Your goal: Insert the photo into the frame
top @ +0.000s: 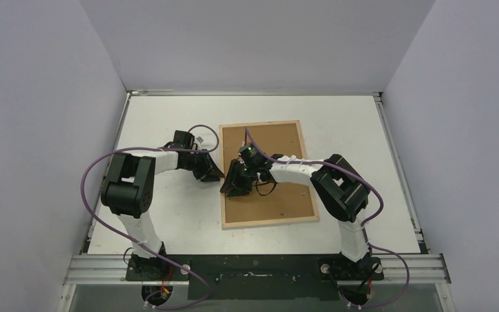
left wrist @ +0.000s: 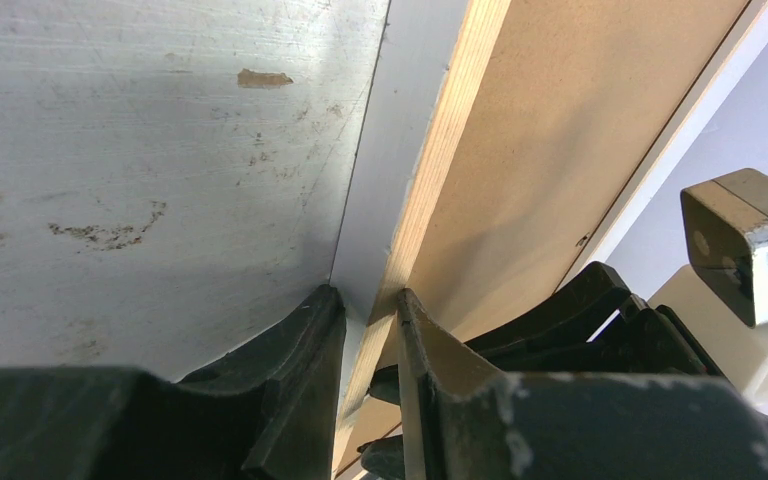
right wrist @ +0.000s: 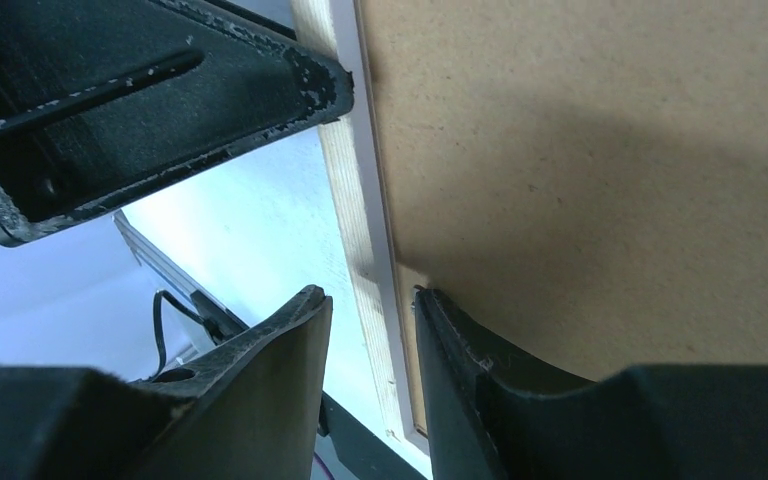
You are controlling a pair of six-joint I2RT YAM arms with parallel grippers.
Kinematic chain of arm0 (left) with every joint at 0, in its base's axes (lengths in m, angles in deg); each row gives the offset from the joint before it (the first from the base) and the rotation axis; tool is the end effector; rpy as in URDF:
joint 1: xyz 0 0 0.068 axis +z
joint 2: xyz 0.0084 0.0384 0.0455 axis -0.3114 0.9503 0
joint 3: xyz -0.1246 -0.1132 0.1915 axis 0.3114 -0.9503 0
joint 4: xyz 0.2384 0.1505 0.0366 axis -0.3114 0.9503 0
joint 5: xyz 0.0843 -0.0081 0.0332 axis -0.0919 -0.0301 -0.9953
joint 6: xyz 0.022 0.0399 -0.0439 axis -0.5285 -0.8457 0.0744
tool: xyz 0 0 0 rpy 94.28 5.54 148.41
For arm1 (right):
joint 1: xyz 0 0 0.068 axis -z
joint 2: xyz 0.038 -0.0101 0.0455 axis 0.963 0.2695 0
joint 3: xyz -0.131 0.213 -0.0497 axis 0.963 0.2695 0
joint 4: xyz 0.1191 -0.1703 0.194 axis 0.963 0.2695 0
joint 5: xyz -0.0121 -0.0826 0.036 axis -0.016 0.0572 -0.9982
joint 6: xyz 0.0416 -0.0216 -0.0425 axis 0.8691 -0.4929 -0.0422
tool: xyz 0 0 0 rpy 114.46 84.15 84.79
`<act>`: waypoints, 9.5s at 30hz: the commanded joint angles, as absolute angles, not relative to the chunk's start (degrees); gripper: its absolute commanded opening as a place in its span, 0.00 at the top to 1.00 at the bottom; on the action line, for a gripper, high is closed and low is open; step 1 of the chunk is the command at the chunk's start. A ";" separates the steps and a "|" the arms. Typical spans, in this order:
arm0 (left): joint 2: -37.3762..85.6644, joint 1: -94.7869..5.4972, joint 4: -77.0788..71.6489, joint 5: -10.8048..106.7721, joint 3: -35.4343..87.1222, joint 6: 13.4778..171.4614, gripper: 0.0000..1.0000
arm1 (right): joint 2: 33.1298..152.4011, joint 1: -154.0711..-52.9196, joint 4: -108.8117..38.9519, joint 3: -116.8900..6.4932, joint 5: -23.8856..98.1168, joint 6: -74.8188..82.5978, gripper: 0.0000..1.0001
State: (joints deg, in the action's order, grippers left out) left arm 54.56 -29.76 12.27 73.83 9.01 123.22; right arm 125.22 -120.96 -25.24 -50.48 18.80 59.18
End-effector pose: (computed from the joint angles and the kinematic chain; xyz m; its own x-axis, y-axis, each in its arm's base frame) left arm 0.3429 -0.0984 0.0781 -0.9254 -0.3790 0.0062 -0.2844 0.6835 -0.6723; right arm 0.2784 0.3254 0.1066 -0.9941 0.1055 0.0264 0.0940 0.7115 0.6964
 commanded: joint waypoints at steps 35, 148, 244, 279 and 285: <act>57.49 -30.05 11.52 71.98 9.39 123.87 0.78 | 129.47 -121.13 -22.70 -52.71 12.64 47.63 0.62; 74.26 -26.29 27.55 71.45 30.95 114.46 0.96 | 147.50 -112.69 -32.36 -80.44 36.32 67.19 0.71; 54.21 -30.34 26.91 59.30 35.04 106.30 0.40 | 111.58 -94.28 -4.99 -59.14 34.31 37.72 0.41; 85.92 -28.51 2.41 86.05 58.53 105.67 0.71 | 137.08 -110.58 -21.12 -75.75 56.10 73.07 0.73; 86.55 -28.69 5.02 86.16 58.70 103.04 0.71 | 138.97 -110.57 -21.57 -76.33 55.38 74.26 0.72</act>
